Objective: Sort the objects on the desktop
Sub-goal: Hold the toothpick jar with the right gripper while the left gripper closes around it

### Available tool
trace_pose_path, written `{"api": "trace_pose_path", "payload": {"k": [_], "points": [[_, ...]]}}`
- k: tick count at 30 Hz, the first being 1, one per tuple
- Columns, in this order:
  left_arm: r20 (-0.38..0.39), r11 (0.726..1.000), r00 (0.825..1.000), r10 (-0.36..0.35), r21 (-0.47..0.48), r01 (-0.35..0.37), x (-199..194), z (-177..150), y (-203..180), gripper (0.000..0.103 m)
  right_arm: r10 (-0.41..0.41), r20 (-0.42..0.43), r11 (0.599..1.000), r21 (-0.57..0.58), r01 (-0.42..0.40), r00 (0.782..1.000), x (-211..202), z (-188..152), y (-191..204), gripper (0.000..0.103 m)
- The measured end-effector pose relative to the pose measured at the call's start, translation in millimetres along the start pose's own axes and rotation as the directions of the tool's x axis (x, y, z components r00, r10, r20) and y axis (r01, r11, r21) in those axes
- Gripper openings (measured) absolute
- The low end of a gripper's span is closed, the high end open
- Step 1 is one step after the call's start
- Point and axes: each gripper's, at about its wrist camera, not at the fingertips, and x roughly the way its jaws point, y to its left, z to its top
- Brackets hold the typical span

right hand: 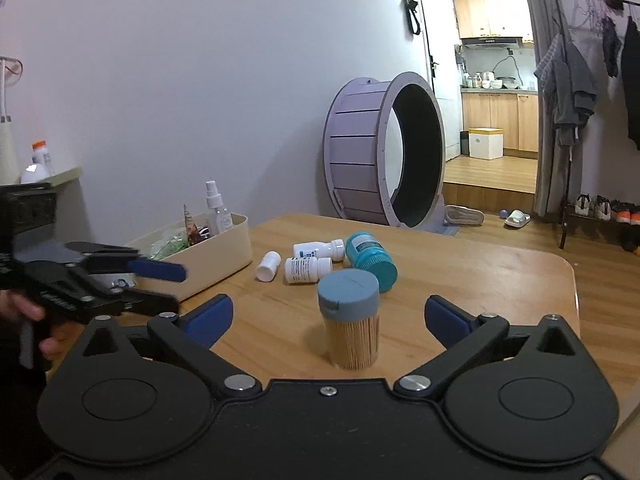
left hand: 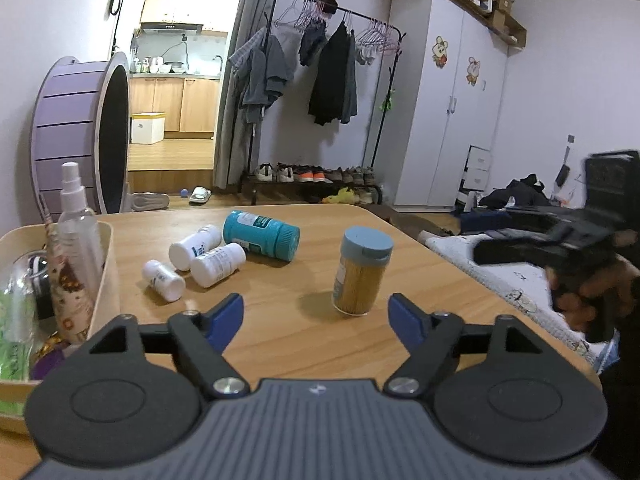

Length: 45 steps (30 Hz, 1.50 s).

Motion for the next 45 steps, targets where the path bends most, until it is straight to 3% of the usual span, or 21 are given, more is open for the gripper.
{"api": "trace_pose_path", "payload": {"k": [8, 22, 27, 29, 31, 37, 45], "points": [[-0.013, 1.000, 1.000, -0.018, 0.023, 0.018, 36.1, 18.9, -11.0, 0.082, 0.115, 0.028, 0.993, -0.006, -0.114, 0.993, -32.0, -9.5, -0.2, 0.103], [-0.047, 0.993, 0.998, -0.033, 0.112, 0.038, 103.6, 26.9, -35.9, 0.080, 0.111, 0.105, 0.993, 0.036, -0.116, 0.988, -47.4, -10.1, -9.9, 0.103], [-0.046, 0.991, 0.998, -0.039, 0.123, 0.045, 112.4, 24.6, -38.9, 0.070, 0.095, 0.119, 0.993, 0.053, -0.102, 0.988, -49.3, -11.7, -11.7, 0.103], [-0.047, 0.990, 0.998, -0.042, 0.133, 0.048, 114.3, 23.4, -40.5, 0.048, 0.096, 0.115, 0.993, 0.058, -0.103, 0.989, -47.7, -12.5, -11.1, 0.103], [-0.048, 0.988, 0.998, -0.041, 0.145, 0.048, 115.7, 22.2, -42.4, 0.048, 0.094, 0.119, 0.993, 0.059, -0.102, 0.988, -47.5, -12.4, -10.2, 0.103], [-0.007, 0.992, 1.000, -0.023, 0.127, 0.023, 90.8, 23.6, -37.8, 0.048, 0.090, 0.153, 0.992, 0.078, -0.103, 0.984, -48.3, -10.8, -12.2, 0.103], [0.070, 0.994, 0.995, 0.068, 0.078, -0.073, 10.3, 29.0, -17.3, 0.048, 0.121, 0.188, 0.986, 0.092, -0.140, 0.975, -37.5, -6.3, -3.2, 0.103]]}}
